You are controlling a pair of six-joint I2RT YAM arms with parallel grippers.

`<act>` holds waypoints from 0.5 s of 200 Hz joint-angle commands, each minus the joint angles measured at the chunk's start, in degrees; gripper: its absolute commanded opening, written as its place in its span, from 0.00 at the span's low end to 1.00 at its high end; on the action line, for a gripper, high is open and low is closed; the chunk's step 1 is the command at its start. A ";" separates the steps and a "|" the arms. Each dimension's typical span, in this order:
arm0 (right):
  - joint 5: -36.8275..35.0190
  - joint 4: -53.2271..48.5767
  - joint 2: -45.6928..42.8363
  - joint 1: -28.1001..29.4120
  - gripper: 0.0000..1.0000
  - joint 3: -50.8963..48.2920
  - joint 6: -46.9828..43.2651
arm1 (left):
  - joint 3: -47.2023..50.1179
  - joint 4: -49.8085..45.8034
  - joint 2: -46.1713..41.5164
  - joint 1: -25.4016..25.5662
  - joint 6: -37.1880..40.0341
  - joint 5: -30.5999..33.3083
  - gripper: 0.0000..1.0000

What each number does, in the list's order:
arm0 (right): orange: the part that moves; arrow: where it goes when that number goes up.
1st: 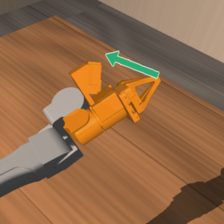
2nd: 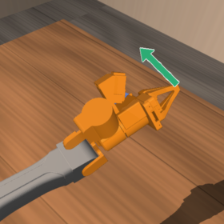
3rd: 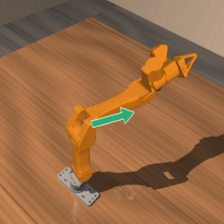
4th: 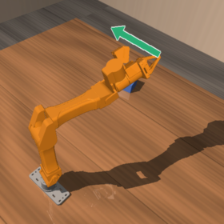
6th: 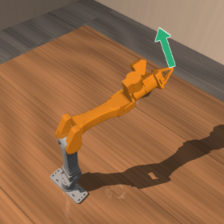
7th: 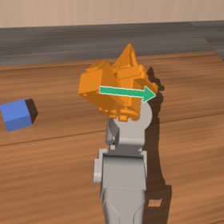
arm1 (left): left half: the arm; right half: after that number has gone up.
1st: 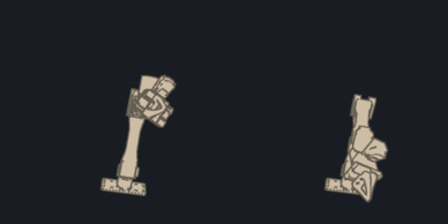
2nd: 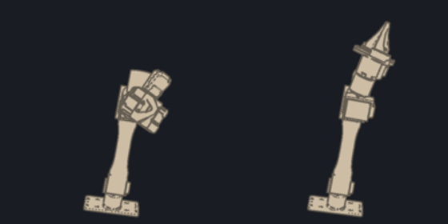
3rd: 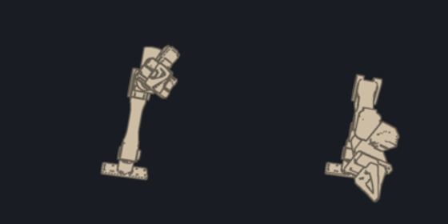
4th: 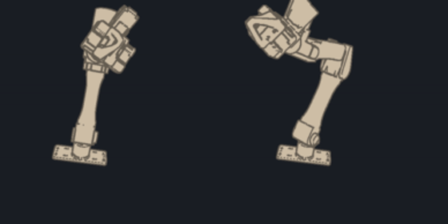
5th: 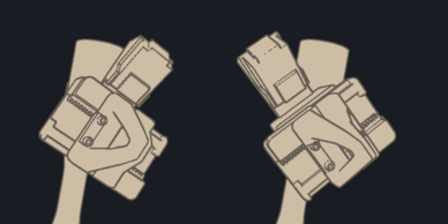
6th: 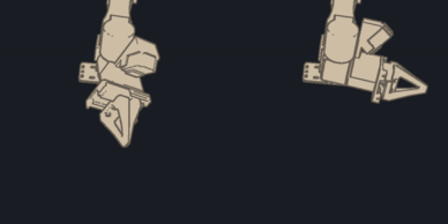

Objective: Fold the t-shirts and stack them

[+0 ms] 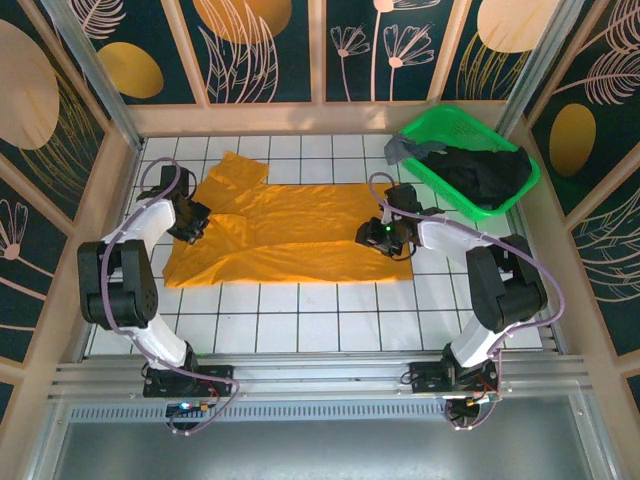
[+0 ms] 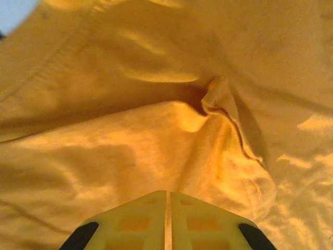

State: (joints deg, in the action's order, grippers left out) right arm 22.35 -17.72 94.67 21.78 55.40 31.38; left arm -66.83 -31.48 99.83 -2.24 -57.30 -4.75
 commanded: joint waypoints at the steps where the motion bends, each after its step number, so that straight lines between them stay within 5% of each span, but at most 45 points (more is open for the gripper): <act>1: -1.08 0.71 -0.21 -0.32 0.44 -0.07 -1.14 | -4.54 0.67 5.35 0.31 -0.20 -0.79 0.11; 100: -1.78 0.53 -4.63 -0.34 0.44 -3.99 0.62 | -19.88 -3.59 21.73 0.36 4.41 0.33 0.14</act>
State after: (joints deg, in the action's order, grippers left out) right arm 21.89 -17.72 92.07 21.71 52.47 31.64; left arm -84.90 -31.77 118.69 -2.13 -55.48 -4.47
